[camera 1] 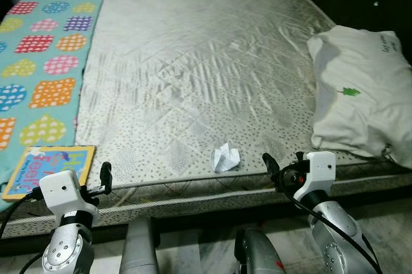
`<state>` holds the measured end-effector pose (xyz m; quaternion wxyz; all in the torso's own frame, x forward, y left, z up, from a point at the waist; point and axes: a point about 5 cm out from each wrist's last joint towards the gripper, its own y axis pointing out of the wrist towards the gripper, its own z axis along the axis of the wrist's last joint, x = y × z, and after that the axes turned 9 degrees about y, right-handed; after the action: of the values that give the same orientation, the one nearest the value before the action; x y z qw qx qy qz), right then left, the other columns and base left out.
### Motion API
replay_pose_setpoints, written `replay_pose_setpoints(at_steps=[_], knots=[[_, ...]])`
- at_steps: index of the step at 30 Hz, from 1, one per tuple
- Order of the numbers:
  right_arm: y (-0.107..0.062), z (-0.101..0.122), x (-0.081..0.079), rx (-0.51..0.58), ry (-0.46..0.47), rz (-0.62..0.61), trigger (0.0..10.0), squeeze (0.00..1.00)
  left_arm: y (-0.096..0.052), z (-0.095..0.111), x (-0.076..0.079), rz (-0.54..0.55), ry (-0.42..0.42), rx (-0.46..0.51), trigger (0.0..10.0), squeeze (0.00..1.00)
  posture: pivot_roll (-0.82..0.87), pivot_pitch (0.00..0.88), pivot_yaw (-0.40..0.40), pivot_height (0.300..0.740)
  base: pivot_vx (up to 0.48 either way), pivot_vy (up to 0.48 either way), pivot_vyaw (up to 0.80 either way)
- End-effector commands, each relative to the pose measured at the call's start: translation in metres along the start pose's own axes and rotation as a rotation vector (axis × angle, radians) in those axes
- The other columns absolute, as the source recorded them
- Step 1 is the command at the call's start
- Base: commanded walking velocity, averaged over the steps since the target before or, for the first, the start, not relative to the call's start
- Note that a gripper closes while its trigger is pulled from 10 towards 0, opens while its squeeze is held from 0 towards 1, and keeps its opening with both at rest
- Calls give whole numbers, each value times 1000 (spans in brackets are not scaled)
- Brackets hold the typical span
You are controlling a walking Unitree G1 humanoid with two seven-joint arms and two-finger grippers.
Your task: Clean up the room
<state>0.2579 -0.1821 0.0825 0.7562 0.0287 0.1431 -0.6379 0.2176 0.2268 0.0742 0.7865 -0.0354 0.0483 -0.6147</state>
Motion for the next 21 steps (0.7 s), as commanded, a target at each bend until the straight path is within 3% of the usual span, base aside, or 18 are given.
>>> replay_pose_setpoints(at_steps=[1,6,13,21], knots=[[-1,-2,0,-19,2,2,10000,0,-1,-4,-3,12,4,-23,10000,0,-68,140,-28,558,0,0,0],[-1,-2,0,-20,3,5,10000,0,-1,-4,-3,10,1,-24,10000,0,-68,140,-28,530,0,0,0],[0,-3,-2,-31,-22,26,10000,0,-1,-3,-2,5,0,-24,10000,0,-68,140,-28,530,0,0,0],[0,-1,-5,-24,-37,41,10000,0,-1,-2,0,-13,1,-22,10000,0,-68,150,-30,530,0,0,762]])
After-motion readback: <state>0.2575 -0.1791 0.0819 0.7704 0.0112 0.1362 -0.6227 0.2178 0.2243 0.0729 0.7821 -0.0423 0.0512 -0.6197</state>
